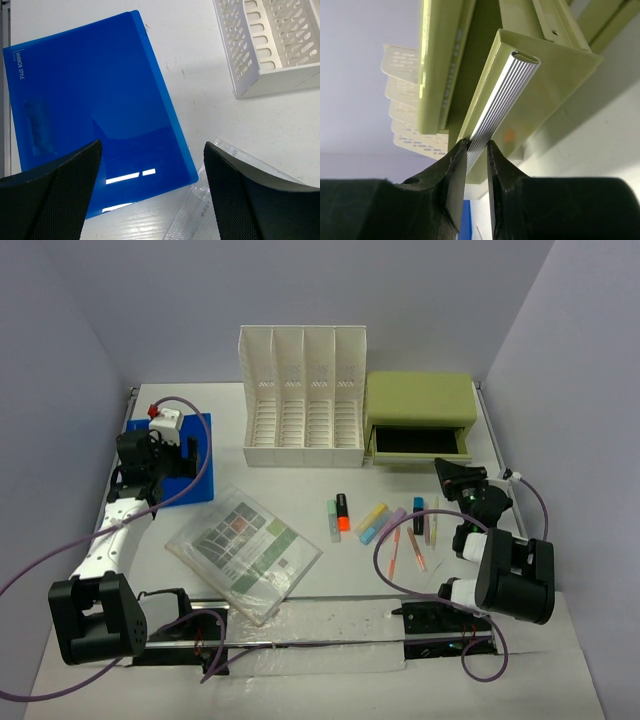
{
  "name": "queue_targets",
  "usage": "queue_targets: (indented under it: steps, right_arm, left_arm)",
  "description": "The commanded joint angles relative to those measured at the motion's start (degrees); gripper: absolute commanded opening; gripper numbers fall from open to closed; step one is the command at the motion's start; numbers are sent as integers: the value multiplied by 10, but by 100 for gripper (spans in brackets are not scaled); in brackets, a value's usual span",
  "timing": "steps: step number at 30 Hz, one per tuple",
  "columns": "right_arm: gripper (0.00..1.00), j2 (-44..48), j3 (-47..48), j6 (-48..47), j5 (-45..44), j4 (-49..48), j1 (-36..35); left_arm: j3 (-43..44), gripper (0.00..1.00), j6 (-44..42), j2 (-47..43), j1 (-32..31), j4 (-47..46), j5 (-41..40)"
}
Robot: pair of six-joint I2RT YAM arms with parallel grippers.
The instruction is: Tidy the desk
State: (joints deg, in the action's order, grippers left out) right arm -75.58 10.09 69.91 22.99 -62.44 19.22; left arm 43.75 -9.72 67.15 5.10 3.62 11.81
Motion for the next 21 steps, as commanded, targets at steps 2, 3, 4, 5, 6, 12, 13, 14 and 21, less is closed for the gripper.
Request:
queue_targets:
  steps: [2,3,4,5,6,12,13,14,21]
  right_arm:
    - [13,46,-11,-33,13,13,8]
    - [15,53,-12,-37,13,22,8]
    - [15,54,-12,-37,13,28,9]
    - [17,66,-11,-44,13,40,9]
    - [18,69,-11,-48,12,48,9]
    - [37,157,-3,-98,-11,167,9]
    - [42,173,8,-119,-23,194,9]
    - [48,199,16,-137,-30,246,8]
    - [66,312,86,-297,-99,484,-48]
  left_arm:
    - [0,89,-6,-20,4,-12,2]
    - [-1,89,-6,-21,4,-12,3]
    - [-1,89,-6,-21,4,-12,3]
    - [-1,89,-6,-22,4,-12,4]
    - [-1,89,-6,-23,4,-12,4]
    - [-1,89,-7,-25,4,-12,4]
    - [-1,89,-7,-26,5,-12,4]
    - [-1,89,-7,-26,5,-12,5]
    - [-1,89,-8,-23,4,-11,1]
